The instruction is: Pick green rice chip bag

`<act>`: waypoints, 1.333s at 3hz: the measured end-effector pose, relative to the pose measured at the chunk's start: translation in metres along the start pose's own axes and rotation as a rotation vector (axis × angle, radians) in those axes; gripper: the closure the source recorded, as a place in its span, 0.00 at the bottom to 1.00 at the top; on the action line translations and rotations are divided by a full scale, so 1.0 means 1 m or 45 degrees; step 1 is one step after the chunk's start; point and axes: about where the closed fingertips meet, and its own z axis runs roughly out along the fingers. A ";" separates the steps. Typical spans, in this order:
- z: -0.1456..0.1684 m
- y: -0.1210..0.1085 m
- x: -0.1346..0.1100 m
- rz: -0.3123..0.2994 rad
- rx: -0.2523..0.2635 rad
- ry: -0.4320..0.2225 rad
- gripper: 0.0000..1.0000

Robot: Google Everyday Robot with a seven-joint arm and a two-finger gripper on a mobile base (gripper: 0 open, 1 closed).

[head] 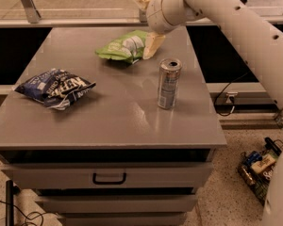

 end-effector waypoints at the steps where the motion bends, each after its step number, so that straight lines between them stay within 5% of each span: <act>1: 0.003 0.011 -0.011 -0.088 0.028 0.038 0.00; 4: 0.041 0.025 -0.041 -0.176 0.096 0.064 0.00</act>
Offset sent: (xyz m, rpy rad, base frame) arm -0.0171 0.0446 -0.0304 -0.0577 -0.1996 0.0116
